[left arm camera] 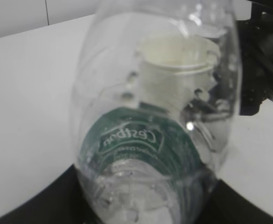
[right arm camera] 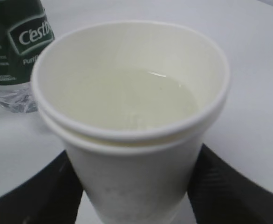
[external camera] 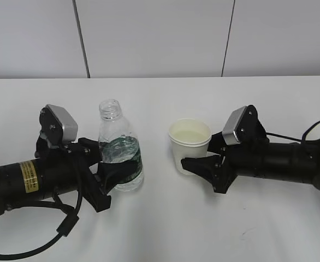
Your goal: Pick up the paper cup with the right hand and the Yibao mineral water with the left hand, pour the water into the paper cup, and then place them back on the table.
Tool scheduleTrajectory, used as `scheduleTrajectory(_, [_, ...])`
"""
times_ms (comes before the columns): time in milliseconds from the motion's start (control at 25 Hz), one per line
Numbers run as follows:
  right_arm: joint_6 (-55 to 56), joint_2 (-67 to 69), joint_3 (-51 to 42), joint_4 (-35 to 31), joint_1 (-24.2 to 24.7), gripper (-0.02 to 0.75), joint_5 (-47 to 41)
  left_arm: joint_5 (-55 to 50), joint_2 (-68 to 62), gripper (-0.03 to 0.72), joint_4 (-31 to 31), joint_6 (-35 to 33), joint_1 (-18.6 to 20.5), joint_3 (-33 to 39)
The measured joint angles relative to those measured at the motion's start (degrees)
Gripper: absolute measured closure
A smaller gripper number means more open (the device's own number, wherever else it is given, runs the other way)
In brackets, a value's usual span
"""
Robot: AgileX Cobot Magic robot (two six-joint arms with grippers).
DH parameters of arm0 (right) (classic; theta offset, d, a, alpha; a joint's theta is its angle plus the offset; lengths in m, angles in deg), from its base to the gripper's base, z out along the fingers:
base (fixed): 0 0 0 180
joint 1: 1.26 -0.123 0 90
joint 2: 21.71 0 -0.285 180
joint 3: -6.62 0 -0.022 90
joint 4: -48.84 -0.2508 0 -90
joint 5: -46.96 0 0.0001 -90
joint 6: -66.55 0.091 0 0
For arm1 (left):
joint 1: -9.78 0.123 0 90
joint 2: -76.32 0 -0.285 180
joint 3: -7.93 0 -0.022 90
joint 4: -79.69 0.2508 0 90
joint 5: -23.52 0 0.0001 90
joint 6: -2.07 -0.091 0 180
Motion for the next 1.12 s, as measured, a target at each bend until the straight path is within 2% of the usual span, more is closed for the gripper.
scheduleTrajectory(200, [-7.0, 0.0, -6.57, -10.31, 0.0, 0.237, 6.79, 0.0, 0.0, 0.314, 0.06, -1.68, 0.0, 0.0])
scheduleTrajectory(320, [-10.63, 0.0, -8.85, -13.84, 0.0, 0.237, 7.44, 0.01, -0.21, 0.314, -0.02, -2.15, 0.0, 0.0])
scheduleTrajectory(880, [-17.92, 3.91, -10.05, -20.5, 0.0, 0.241, 8.37, 0.33, -5.55, 0.314, -1.19, -4.05, 0.0, -4.98])
scheduleTrajectory(1120, [-18.14, 5.52, -8.23, -20.83, 0.0, 0.242, 9.45, 0.05, -7.28, 0.314, -2.43, -5.73, 0.0, -5.61])
